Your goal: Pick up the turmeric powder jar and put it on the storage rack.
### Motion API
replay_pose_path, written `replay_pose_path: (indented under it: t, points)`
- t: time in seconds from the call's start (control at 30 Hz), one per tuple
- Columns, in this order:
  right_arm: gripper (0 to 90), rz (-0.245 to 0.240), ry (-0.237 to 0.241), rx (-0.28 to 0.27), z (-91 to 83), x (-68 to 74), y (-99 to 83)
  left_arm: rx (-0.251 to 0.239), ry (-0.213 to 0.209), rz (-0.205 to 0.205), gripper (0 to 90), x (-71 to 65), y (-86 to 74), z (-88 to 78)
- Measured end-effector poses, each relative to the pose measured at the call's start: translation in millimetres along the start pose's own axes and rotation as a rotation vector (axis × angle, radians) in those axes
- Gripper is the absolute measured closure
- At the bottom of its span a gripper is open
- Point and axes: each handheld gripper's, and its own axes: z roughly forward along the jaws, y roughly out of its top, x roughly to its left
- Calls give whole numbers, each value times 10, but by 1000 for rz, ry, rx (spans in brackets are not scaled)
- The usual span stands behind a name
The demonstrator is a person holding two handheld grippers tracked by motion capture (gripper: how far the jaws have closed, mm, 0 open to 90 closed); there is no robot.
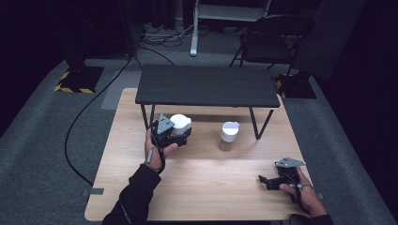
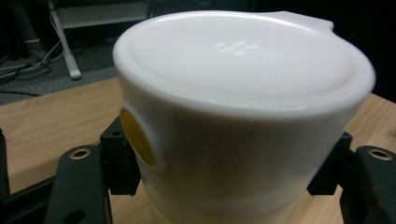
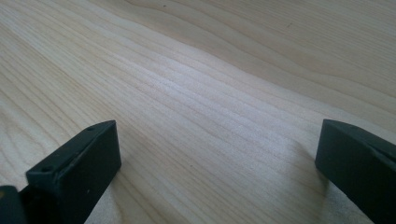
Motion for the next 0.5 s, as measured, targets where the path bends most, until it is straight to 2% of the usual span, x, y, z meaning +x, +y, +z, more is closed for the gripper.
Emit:
replay_pose_path:
  t: [0.13, 0.27, 0.5]
  points:
    - [1, 0, 0, 0, 0, 0, 0, -20, 2, 12, 299, -37, 104, -55]
    - [1, 0, 0, 0, 0, 0, 0, -22, -4, 39, 300, -78, 285, -131]
    - [1, 0, 0, 0, 0, 1, 0, -51, -16, 37, 301, -124, 527, -228]
